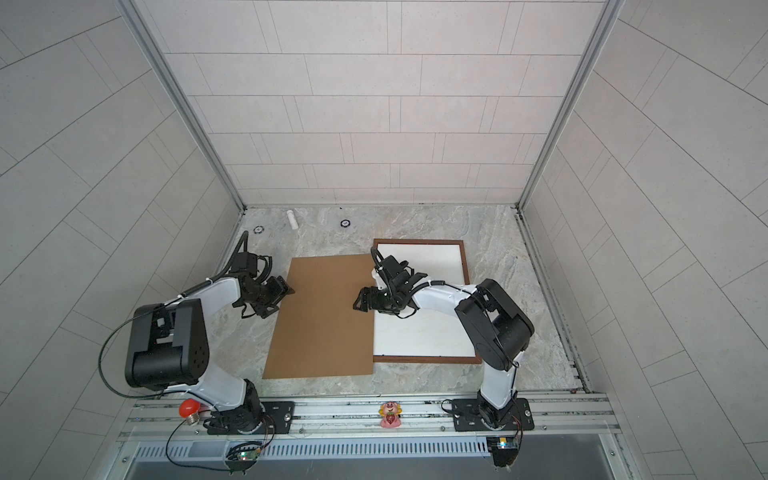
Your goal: Put the photo into the frame
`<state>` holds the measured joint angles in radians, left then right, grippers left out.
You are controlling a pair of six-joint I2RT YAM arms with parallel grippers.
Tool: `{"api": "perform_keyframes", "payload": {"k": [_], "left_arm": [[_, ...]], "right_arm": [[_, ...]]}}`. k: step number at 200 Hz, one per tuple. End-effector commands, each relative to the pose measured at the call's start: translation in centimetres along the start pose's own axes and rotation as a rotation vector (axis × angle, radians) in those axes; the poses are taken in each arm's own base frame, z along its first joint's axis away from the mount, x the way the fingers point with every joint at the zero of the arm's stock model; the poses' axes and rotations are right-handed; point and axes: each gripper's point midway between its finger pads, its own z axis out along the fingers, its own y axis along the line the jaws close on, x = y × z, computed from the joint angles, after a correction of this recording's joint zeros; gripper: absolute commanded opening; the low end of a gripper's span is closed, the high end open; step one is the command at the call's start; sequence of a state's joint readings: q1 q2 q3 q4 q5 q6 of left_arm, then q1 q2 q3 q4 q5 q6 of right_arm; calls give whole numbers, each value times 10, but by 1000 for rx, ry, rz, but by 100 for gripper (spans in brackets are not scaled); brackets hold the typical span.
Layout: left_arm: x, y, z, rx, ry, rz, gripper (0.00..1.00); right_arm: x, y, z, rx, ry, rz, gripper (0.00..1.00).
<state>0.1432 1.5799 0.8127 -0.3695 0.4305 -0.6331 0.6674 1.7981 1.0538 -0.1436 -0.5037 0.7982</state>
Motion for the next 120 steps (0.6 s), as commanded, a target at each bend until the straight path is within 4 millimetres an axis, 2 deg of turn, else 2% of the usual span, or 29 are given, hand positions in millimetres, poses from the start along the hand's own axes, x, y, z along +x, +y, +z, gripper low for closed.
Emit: {"api": "perform_keyframes", "payload": {"k": [1, 49, 120], "left_arm": [[29, 17, 14, -32, 94, -45, 76], [33, 20, 15, -33, 104, -35, 76], [37, 20, 18, -21, 117, -39, 75]], "right_arm": [[6, -4, 8, -5, 17, 14, 83], [3, 4, 10, -42, 18, 22, 82], [-15, 42, -21, -179, -42, 40, 81]]}}
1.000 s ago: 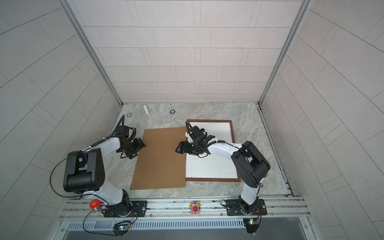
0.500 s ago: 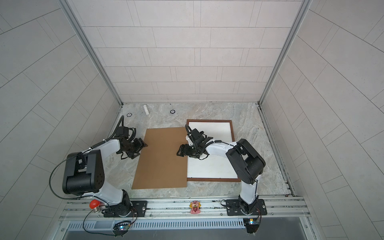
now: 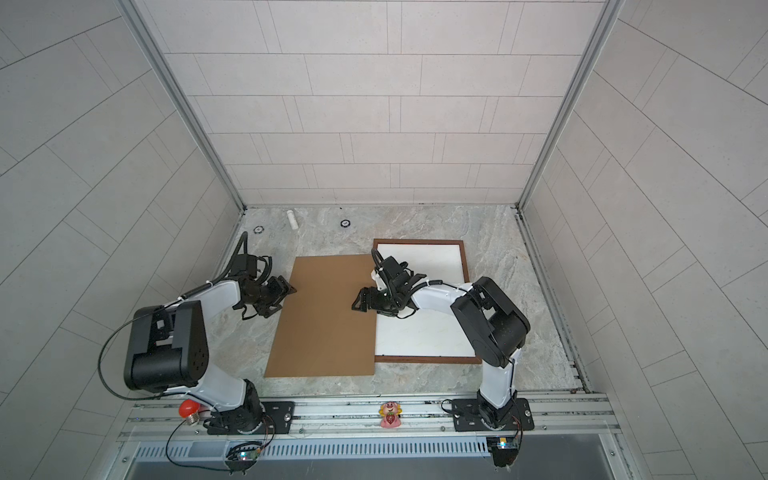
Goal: Put the photo into the frame
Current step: 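Lift the hardboard off the table with both grippers at its side edges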
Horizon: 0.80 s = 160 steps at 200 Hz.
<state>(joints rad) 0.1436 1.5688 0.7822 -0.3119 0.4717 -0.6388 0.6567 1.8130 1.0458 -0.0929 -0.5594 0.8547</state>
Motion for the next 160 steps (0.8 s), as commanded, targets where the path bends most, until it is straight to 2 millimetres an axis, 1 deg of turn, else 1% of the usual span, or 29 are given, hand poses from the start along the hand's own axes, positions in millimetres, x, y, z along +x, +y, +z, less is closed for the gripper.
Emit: {"api": "perform_keyframes", "payload": {"k": [1, 39, 61, 78, 97, 111, 128, 135, 140, 150, 156, 160], "left_arm": [[35, 28, 14, -75, 120, -51, 75], [35, 26, 14, -67, 123, -56, 75], [35, 22, 14, -53, 130, -58, 75], [35, 18, 13, -32, 127, -65, 75], [36, 12, 10, -2, 131, -68, 75], [37, 8, 8, 18, 134, -63, 75], [40, 7, 6, 23, 144, -54, 75], [41, 7, 5, 21, 147, -50, 75], [41, 7, 4, 20, 147, -49, 75], [42, 8, 4, 21, 147, -49, 75], [42, 8, 3, 22, 147, -49, 74], [43, 7, 3, 23, 147, -48, 75]], "right_arm": [[-12, 39, -23, -126, -51, -15, 81], [-19, 73, -47, -239, -85, -3, 79], [-23, 89, -55, -314, -102, 18, 78], [-25, 97, -55, -340, -99, 20, 75], [-24, 102, -49, -333, -82, 0, 71], [-24, 106, -46, -334, -75, -10, 65], [-24, 108, -40, -332, -67, -12, 61], [-25, 109, -41, -331, -71, -14, 59], [-25, 109, -41, -330, -74, -14, 56], [-25, 109, -41, -327, -78, -18, 54], [-24, 108, -41, -323, -78, -18, 51], [-25, 108, -42, -323, -79, -19, 47]]}}
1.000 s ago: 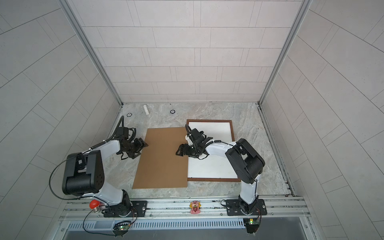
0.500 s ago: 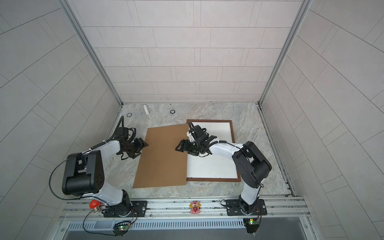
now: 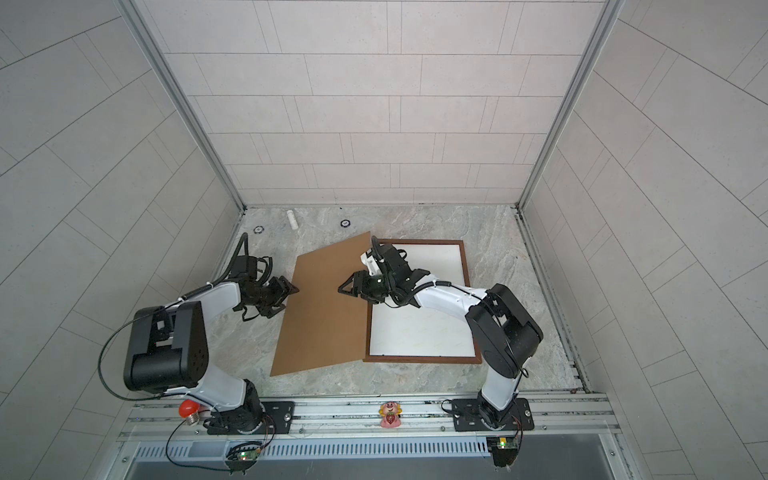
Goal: Put the photo into the frame
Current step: 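Lift the hardboard off the table with both grippers at its side edges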
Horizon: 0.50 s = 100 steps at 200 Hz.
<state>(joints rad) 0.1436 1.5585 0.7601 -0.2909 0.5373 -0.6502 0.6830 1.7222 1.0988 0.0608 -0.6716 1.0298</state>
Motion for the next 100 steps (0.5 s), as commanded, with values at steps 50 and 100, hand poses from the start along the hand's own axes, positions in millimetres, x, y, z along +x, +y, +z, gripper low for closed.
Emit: {"api": "perform_keyframes", "payload": {"k": [50, 100], "left_arm": [[34, 13, 0, -35, 126, -25, 74], [30, 5, -6, -18, 136, 2, 74]], "right_arm": [[-1, 15, 0, -30, 0, -34, 10], [-2, 15, -6, -34, -12, -40, 0]]}}
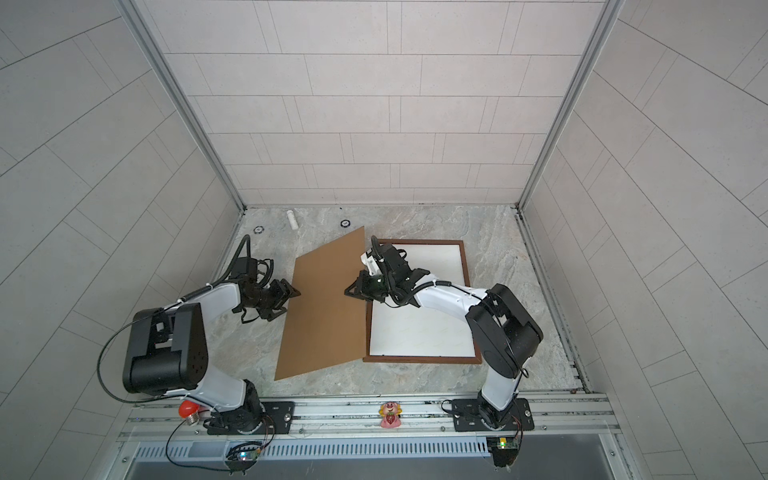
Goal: Put the photo into the frame
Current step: 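Lift the hardboard off the table with both grippers at its side edges, then carry the raised hardboard above the frame with both grippers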
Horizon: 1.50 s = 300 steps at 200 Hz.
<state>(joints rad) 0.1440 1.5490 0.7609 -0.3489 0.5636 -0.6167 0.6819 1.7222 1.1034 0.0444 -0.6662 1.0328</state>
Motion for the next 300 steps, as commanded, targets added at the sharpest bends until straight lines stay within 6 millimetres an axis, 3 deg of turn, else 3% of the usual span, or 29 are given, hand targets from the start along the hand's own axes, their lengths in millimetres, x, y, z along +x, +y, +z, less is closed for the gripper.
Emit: {"api": "perform_keyframes", "payload": {"k": [1, 31, 59, 75, 109, 127, 147, 166, 193, 219, 237, 254, 300], "left_arm": [[18, 2, -4, -12, 87, -8, 74], [6, -14, -26, 33, 66, 37, 75], [7, -68, -61, 261, 71, 179, 77], [10, -86, -73, 351, 54, 201, 79], [21, -95, -74, 459, 60, 199, 81], [31, -114, -78, 567, 76, 222, 82], [43, -131, -84, 651, 102, 246, 83], [51, -134, -85, 665, 111, 272, 83], [49, -155, -102, 813, 87, 245, 83], [59, -151, -106, 842, 110, 215, 83], [63, -155, -110, 848, 90, 237, 82], [69, -162, -114, 861, 109, 254, 76], [73, -172, -125, 907, 122, 266, 45]], "right_arm": [[-3, 18, -6, -48, -15, -51, 0], [-20, 30, -30, -146, -46, -69, 0], [-38, 38, -65, -316, -27, -62, 0], [-43, 35, -83, -373, -11, -71, 0], [-60, 29, -134, -439, -104, -98, 0], [-62, 25, -152, -448, -104, -96, 0], [-61, 20, -154, -446, -117, -81, 0], [-60, 32, -159, -533, -125, -73, 0], [-61, 36, -162, -615, -123, -50, 0], [-63, 43, -172, -716, -129, -30, 0], [-62, 40, -165, -722, -110, -13, 0], [-60, 40, -162, -720, -98, -16, 0], [-59, 26, -149, -676, -80, -1, 0]]}}
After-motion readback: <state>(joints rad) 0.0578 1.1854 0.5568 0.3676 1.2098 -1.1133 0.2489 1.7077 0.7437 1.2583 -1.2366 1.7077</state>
